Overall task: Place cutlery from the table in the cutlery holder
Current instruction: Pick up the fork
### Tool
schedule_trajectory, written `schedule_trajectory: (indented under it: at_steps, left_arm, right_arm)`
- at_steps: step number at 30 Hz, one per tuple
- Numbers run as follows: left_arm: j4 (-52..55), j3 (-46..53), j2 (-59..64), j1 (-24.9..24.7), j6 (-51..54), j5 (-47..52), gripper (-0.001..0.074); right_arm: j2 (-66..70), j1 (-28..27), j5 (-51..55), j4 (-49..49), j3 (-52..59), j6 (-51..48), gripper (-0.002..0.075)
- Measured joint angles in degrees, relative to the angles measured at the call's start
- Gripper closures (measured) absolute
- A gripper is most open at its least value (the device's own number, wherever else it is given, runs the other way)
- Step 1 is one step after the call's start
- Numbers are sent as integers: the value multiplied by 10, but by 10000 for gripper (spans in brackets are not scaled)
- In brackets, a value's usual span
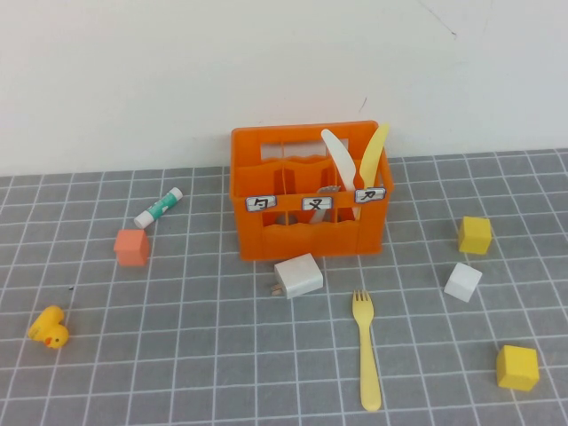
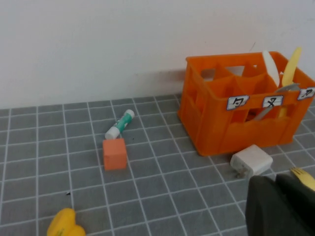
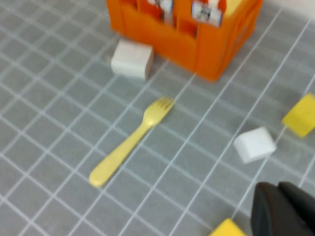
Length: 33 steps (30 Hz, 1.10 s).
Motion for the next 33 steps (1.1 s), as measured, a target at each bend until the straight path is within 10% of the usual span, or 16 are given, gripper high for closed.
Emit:
schedule_trajectory:
  at_steps: [16,26,33]
  left_arm:
    - [-17,94,-85,0,-12,-71,735]
    - [-77,94,-59,0,-30,-68,735]
    - [-114,84,19,0,-49,-62,735]
  right_arm:
    - [279,367,-133,-190,-82,271,728]
    - [389,372,-120,-300,-143,394,693]
    - [426,335,-182,-310,-143,513,368]
